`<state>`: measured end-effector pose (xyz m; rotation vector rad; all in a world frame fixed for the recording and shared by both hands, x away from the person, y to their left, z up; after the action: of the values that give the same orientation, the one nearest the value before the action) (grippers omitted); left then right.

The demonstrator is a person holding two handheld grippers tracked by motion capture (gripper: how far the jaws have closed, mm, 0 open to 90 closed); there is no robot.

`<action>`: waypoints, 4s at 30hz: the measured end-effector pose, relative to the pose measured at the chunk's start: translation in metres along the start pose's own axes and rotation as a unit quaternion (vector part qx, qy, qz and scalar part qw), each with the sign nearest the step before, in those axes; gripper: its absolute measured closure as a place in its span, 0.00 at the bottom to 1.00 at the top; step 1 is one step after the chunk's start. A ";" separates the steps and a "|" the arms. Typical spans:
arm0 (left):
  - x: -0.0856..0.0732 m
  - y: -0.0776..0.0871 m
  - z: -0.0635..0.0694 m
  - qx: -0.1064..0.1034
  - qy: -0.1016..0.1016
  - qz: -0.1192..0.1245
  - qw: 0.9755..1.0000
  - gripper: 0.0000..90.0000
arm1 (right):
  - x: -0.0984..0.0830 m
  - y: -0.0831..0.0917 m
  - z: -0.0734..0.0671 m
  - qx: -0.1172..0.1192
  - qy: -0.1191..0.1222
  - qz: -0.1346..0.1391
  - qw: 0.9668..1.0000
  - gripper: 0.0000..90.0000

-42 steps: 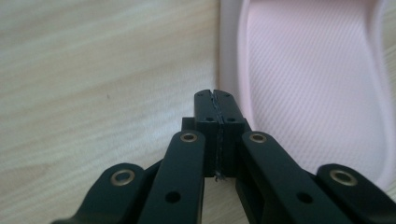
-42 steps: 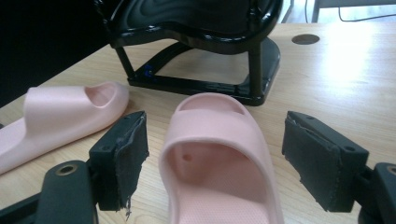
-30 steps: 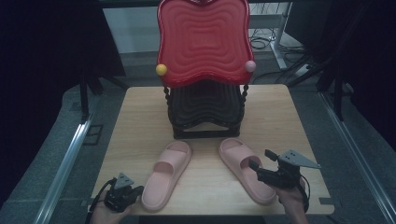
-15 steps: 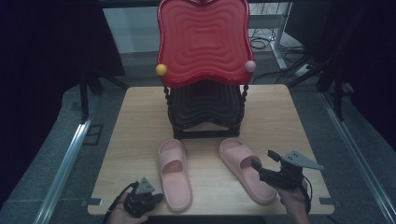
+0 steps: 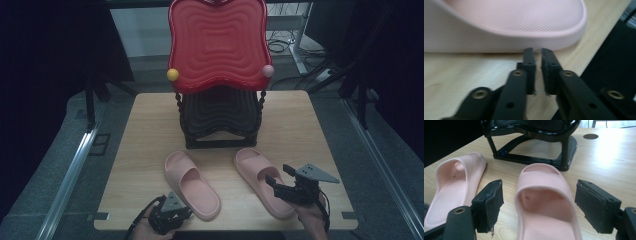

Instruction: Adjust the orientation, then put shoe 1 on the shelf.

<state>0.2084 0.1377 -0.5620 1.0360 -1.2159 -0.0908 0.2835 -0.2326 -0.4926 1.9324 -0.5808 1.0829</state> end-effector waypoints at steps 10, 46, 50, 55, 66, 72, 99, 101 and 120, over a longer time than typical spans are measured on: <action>-0.003 0.040 -0.046 0.094 0.068 0.108 0.987 0.36 | -0.006 -0.011 -0.017 0.026 0.027 -0.019 0.999 0.26; -0.014 0.059 -0.068 0.111 0.148 0.153 0.971 0.20 | -0.034 -0.100 -0.119 0.088 0.070 -0.089 0.990 0.52; -0.016 0.058 -0.069 0.110 0.151 0.151 0.971 0.20 | -0.036 -0.122 -0.131 0.090 0.073 -0.101 0.988 0.57; -0.018 0.057 -0.070 0.108 0.157 0.152 0.970 0.20 | -0.035 -0.147 -0.136 0.085 0.058 -0.101 0.990 0.65; -0.018 0.054 -0.071 0.104 0.158 0.148 0.971 0.20 | -0.036 -0.178 -0.134 0.079 0.012 -0.112 0.991 0.82; -0.020 0.052 -0.072 0.103 0.162 0.146 0.970 0.20 | -0.037 -0.182 -0.135 0.078 0.004 -0.109 0.991 0.86; -0.022 0.054 -0.073 0.110 0.168 0.149 0.968 0.20 | -0.026 -0.155 -0.131 0.083 -0.019 -0.069 0.994 0.91; -0.022 0.054 -0.073 0.109 0.168 0.149 0.968 0.20 | -0.024 -0.151 -0.129 0.085 -0.025 -0.062 0.994 0.91; -0.021 0.051 -0.071 0.107 0.165 0.145 0.970 0.20 | 0.018 -0.092 -0.117 0.121 -0.074 0.028 0.989 0.91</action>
<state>0.2338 0.2215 -0.5399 1.0005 -1.0722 0.4332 0.3036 -0.0842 -0.4834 2.2335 -0.6120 1.0928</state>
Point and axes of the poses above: each handheld gripper's, and its own axes: y roughly backward along the jaws, x roughly out of its top, z roughly to its right, the point moved 3 cm from there along -y, roughly forward along the jaws, and after that the axes turned 11 degrees about -y, right-handed, at the moved point
